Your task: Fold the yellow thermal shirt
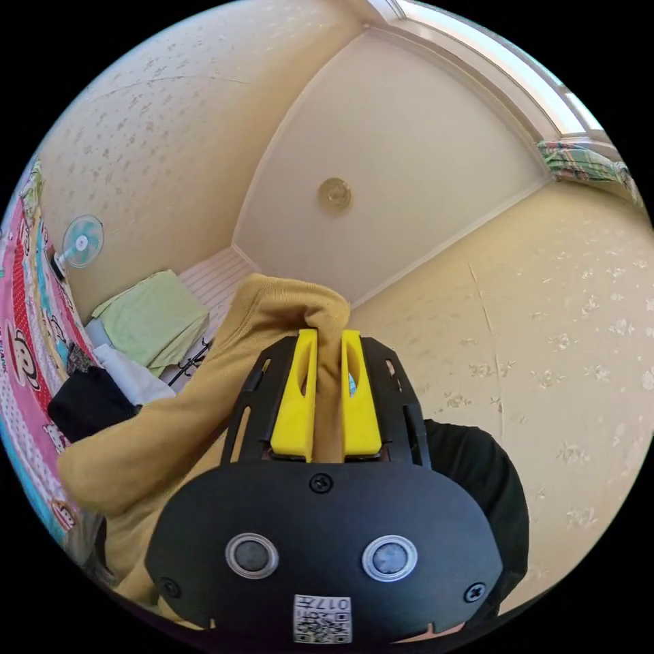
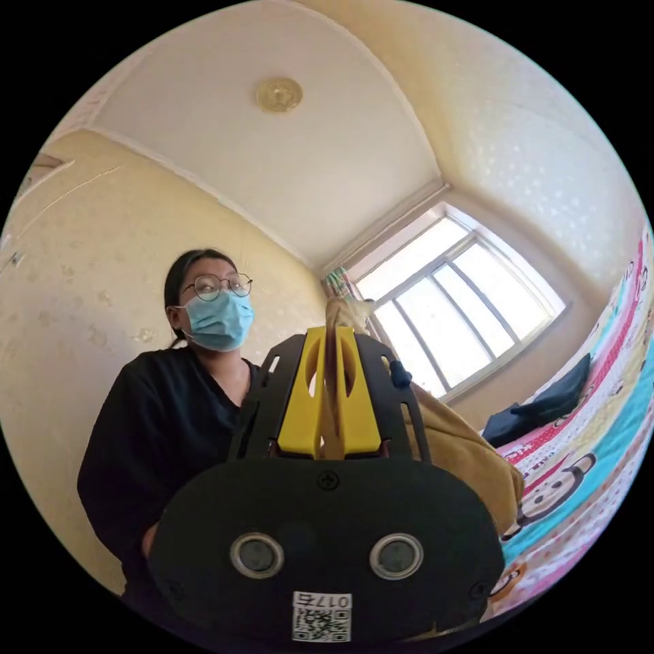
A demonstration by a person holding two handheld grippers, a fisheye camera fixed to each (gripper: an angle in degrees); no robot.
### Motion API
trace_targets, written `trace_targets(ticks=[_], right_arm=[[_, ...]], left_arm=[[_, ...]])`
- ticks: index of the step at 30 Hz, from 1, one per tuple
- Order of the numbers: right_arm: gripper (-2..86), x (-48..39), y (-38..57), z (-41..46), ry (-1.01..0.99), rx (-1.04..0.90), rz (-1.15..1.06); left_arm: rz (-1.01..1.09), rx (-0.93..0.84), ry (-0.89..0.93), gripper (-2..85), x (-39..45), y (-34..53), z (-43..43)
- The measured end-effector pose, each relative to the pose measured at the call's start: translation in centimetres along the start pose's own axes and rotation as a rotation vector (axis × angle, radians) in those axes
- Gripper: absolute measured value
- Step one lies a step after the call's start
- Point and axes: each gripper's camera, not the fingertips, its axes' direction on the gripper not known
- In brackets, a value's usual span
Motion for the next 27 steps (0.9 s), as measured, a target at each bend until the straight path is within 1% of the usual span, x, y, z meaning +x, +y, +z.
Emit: trace_targets(ticks=[1,3,5,6,8,9,11,12,13,14,15,16,17,18,19,20,21,22,23,25,27], right_arm=[[3.0,-1.9,-1.4,0.1,0.026,0.019,-0.052],[2.9,-5.4,-3.6,1.9,0.17,-0.039,-0.139],[3.0,-10.3,-6.1,6.2,0.419,-0.165,-0.276],[3.0,-11.4,-6.7,7.6,0.463,-0.208,-0.308],[3.0,-15.2,-8.6,13.8,0.605,-0.337,-0.449],[3.0,-15.9,-8.9,15.4,0.649,-0.355,-0.491],[3.0,-17.3,-10.3,21.6,0.847,-0.411,-0.621],[3.0,-17.1,-10.9,22.9,0.912,-0.42,-0.627],[3.1,-16.1,-12.3,25.3,1.049,-0.44,-0.632],[3.1,-14.1,-13.9,27.3,1.169,-0.476,-0.625],[3.2,-12.7,-14.8,28.1,1.215,-0.503,-0.612],[3.3,-9.2,-17.2,29.3,1.281,-0.557,-0.562],[3.4,-5.0,-19.8,29.7,1.311,-0.595,-0.484],[3.4,-2.6,-21.1,29.6,1.324,-0.609,-0.439],[3.5,2.6,-23.7,29.0,1.357,-0.633,-0.354],[3.5,7.7,-25.7,27.7,1.41,-0.627,-0.299],[3.5,10.0,-26.4,26.8,1.441,-0.618,-0.255],[3.6,14.1,-27.3,24.8,1.465,-0.615,-0.129],[4.4,17.2,-27.5,22.9,1.434,-0.638,-0.005],[6.2,19.7,-26.2,20.8,1.356,-0.655,0.115],[7.9,21.1,-23.4,19.4,1.321,-0.675,0.148]], left_arm=[[-0.008,-0.027,-0.06,5.9,-0.3,0.0,0.6],[-0.013,-0.047,-0.13,5.8,-0.7,0.0,1.4],[-0.005,-0.031,-0.146,5.8,-1.0,-0.3,1.8],[0.017,-0.007,-0.137,5.8,-0.9,-0.6,2.0],[0.074,0.028,-0.129,5.8,-0.3,-1.4,2.7],[0.123,0.034,-0.132,5.8,0.3,-2.3,3.4],[0.208,0.019,-0.184,5.9,1.4,-4.4,4.6],[0.265,-0.002,-0.272,5.9,2.0,-6.2,5.4],[0.297,-0.023,-0.387,6.0,2.0,-8.4,6.1],[0.3,-0.034,-0.455,6.0,1.7,-9.7,6.4],[0.295,-0.053,-0.608,6.0,0.5,-12.5,7.0],[0.279,-0.078,-0.761,6.0,-1.5,-15.5,7.5],[0.278,-0.099,-0.827,6.1,-2.7,-17.0,7.8],[0.274,-0.164,-0.944,6.2,-6.0,-20.1,8.2],[0.234,-0.244,-1.051,6.5,-10.0,-23.1,8.2],[0.182,-0.286,-1.103,6.7,-12.2,-24.3,7.9],[0.025,-0.357,-1.196,7.3,-16.5,-26.2,6.9],[-0.109,-0.403,-1.237,8.0,-20.3,-26.7,5.5],[-0.166,-0.424,-1.245,8.6,-22.0,-26.4,4.7],[-0.354,-0.529,-1.237,11.6,-27.2,-23.4,2.2],[-0.417,-0.599,-1.21,13.2,-29.4,-19.6,1.0]])
